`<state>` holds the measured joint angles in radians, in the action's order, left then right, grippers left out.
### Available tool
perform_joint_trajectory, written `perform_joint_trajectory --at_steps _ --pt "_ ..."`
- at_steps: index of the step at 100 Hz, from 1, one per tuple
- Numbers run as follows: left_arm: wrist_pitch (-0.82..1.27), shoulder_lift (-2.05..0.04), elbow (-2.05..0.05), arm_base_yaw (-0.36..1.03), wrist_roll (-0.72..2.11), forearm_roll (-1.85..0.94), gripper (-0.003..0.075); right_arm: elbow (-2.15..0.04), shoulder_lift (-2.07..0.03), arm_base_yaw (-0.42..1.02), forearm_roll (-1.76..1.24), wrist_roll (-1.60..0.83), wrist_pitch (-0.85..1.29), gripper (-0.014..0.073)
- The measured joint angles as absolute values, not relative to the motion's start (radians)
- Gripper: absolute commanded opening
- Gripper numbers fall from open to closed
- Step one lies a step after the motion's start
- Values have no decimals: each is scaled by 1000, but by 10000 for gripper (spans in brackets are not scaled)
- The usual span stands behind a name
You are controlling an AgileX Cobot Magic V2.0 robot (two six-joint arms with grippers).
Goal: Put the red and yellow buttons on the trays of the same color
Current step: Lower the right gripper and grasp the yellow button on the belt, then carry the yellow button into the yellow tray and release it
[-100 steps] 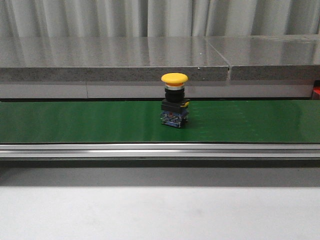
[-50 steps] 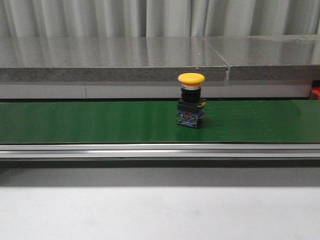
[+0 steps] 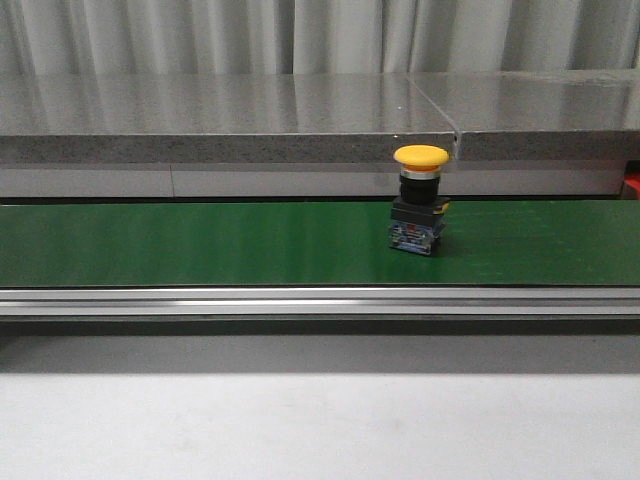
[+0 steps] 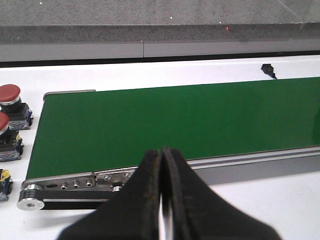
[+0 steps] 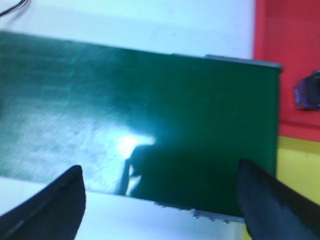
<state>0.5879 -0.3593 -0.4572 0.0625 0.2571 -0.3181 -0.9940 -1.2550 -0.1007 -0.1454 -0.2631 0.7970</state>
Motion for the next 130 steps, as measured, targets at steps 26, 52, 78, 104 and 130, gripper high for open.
perform_joint_trajectory --at_steps 26,52,78,104,130 --pt "588 -359 -457 62 257 -318 -19 -982 -1276 70 -145 -298 796 608" --pt "588 -359 -457 62 257 -318 -19 -1025 -1397 187 -145 -334 773 608" --pt "588 -359 -457 62 257 -318 -19 -1115 -1525 252 -155 -338 728 608" --pt "587 -359 -457 62 257 -318 -19 -1167 -1620 256 -168 -341 709 448" --pt "587 -359 -457 62 257 -318 -19 -1171 -1628 256 -170 -341 709 141"
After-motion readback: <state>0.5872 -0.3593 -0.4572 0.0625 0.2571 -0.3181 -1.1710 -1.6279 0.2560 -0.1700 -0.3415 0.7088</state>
